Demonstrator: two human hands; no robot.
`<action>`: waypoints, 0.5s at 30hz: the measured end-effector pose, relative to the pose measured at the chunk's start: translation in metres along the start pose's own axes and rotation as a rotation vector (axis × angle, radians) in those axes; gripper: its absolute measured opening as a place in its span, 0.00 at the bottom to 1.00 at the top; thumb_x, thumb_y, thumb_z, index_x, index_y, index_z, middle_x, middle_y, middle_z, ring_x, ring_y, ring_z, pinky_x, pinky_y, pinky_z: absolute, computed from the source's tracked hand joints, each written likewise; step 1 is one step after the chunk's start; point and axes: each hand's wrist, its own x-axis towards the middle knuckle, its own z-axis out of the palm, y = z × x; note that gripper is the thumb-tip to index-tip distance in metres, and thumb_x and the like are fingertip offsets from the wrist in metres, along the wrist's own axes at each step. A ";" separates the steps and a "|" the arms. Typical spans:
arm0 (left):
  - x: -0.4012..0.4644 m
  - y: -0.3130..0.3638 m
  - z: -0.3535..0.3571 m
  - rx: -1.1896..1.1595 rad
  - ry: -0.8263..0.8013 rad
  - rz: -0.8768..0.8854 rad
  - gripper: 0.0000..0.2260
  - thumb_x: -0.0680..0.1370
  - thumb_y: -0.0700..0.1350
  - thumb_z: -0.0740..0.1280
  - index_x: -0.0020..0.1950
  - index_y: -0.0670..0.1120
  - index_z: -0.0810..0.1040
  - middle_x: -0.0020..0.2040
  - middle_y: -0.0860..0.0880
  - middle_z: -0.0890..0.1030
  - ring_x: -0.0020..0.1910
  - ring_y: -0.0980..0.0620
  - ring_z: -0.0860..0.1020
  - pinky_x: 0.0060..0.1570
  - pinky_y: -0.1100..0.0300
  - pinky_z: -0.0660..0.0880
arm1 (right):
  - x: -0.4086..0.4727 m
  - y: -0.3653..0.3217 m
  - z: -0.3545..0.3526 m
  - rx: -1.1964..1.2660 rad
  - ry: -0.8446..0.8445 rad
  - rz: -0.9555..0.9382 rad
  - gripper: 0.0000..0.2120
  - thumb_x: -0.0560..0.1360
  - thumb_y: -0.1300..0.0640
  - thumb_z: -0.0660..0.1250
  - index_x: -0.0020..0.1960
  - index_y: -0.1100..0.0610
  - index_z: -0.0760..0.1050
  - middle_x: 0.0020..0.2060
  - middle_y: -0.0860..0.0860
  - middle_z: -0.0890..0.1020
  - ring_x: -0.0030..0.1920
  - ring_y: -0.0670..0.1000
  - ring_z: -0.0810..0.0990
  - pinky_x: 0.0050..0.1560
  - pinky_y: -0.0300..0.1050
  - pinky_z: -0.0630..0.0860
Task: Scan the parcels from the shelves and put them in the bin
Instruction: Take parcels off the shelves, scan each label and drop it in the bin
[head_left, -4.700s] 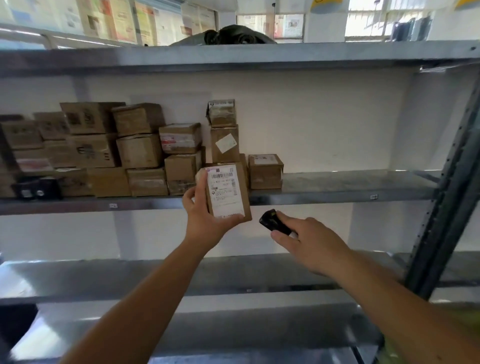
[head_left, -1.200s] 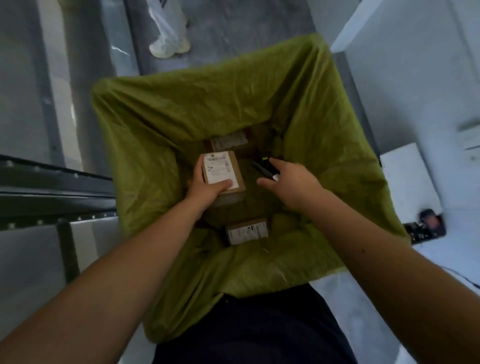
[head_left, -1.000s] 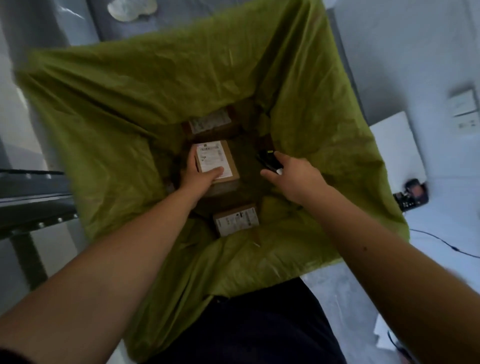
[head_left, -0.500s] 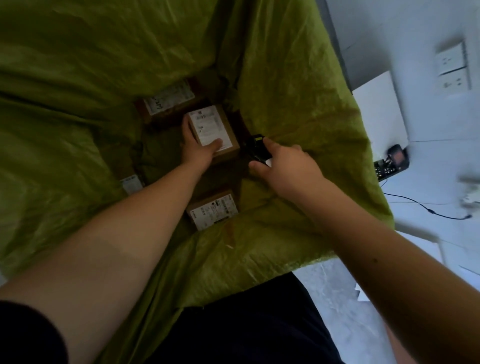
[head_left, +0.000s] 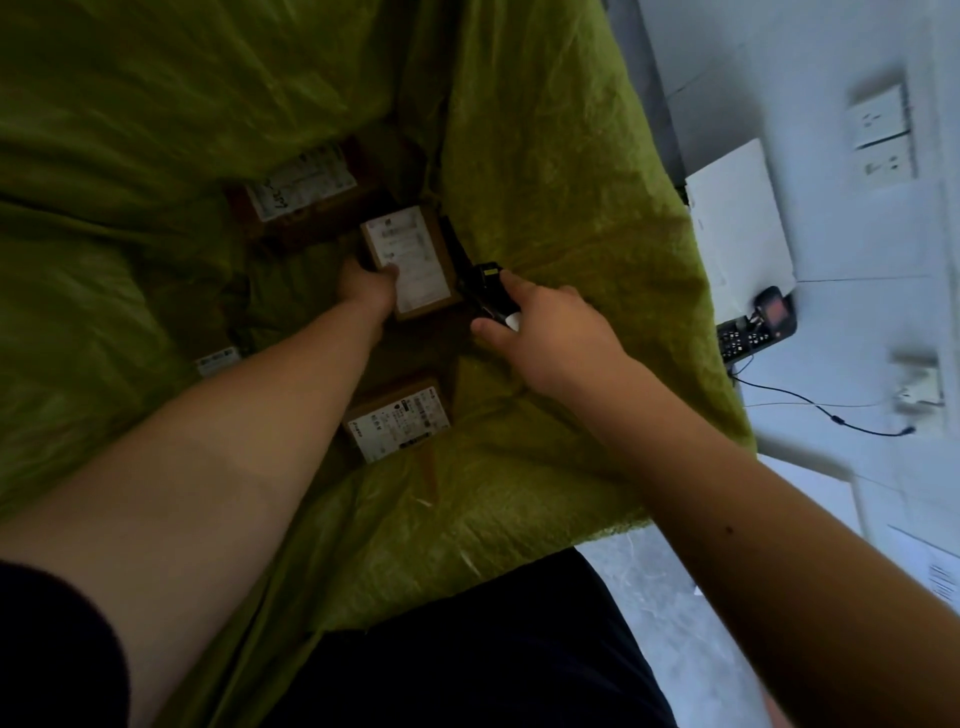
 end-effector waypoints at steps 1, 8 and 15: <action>0.001 0.002 0.000 -0.032 0.007 -0.021 0.26 0.85 0.44 0.67 0.82 0.47 0.64 0.75 0.43 0.74 0.72 0.41 0.75 0.64 0.47 0.77 | 0.000 0.000 0.000 0.002 -0.004 -0.002 0.36 0.79 0.32 0.62 0.82 0.44 0.58 0.68 0.61 0.74 0.64 0.62 0.76 0.62 0.59 0.77; 0.000 0.002 0.000 -0.286 0.052 -0.113 0.28 0.85 0.39 0.65 0.83 0.52 0.61 0.74 0.45 0.75 0.70 0.44 0.77 0.62 0.49 0.79 | 0.005 0.000 -0.002 0.085 0.010 -0.008 0.36 0.80 0.34 0.63 0.83 0.46 0.58 0.71 0.59 0.74 0.69 0.60 0.73 0.66 0.60 0.75; 0.002 -0.007 0.000 -0.180 -0.083 -0.150 0.24 0.83 0.47 0.69 0.78 0.45 0.69 0.68 0.46 0.79 0.62 0.46 0.80 0.44 0.53 0.80 | 0.007 0.001 0.000 0.094 0.023 -0.011 0.37 0.80 0.34 0.63 0.83 0.47 0.58 0.72 0.57 0.74 0.70 0.59 0.73 0.66 0.59 0.75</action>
